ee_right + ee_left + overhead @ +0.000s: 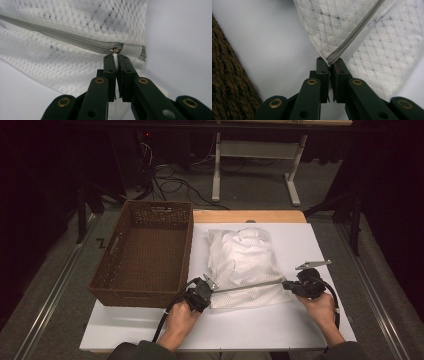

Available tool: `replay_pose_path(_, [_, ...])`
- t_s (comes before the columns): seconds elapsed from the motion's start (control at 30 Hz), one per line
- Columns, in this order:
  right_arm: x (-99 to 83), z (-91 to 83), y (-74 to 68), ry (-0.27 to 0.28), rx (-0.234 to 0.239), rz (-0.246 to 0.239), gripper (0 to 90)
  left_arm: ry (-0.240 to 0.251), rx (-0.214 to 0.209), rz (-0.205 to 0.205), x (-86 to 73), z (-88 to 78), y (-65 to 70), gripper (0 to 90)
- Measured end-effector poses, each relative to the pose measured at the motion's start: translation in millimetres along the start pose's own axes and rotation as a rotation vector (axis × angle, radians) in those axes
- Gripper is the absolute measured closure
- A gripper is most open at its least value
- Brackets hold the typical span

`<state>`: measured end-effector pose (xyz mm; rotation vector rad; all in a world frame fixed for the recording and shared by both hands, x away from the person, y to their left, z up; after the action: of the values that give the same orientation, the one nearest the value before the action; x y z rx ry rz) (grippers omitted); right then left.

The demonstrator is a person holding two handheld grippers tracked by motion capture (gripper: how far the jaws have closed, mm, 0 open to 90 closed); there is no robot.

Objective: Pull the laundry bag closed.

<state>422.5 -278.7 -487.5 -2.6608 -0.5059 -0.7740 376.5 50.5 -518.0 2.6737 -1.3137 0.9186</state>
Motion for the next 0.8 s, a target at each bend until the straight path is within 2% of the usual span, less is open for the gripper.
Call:
replay_pose_path(0.43, [0.3, 3.3, 8.2, 0.009, 0.001, 0.026, 86.8, -0.005, -0.018, -0.01, 0.2, 0.0, -2.1, 84.8])
replay_pose_path(0.57, [0.5, 5.4, 8.4, 0.009, -0.002, 0.02, 86.6, -0.003, -0.032, -0.021, 0.0, 0.1, -4.2, 84.7])
replay_pose_path(0.8, [-2.1, 6.0, 11.4, 0.014, 0.005, 0.025, 86.4, -0.005, -0.032, -0.026, 0.1, -0.2, -4.2, 84.5])
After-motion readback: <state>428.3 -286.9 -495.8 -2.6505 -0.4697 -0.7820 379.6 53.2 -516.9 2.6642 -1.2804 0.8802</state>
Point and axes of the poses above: each handheld gripper's, and its own axes: z roughly forward along the jaws, x roughly out of its top, y roughly to its right, the point moved 2 cm from there along z, roughly forward along the jaws, and after that the axes turned 11 degrees about z, right-handed, at the moved point
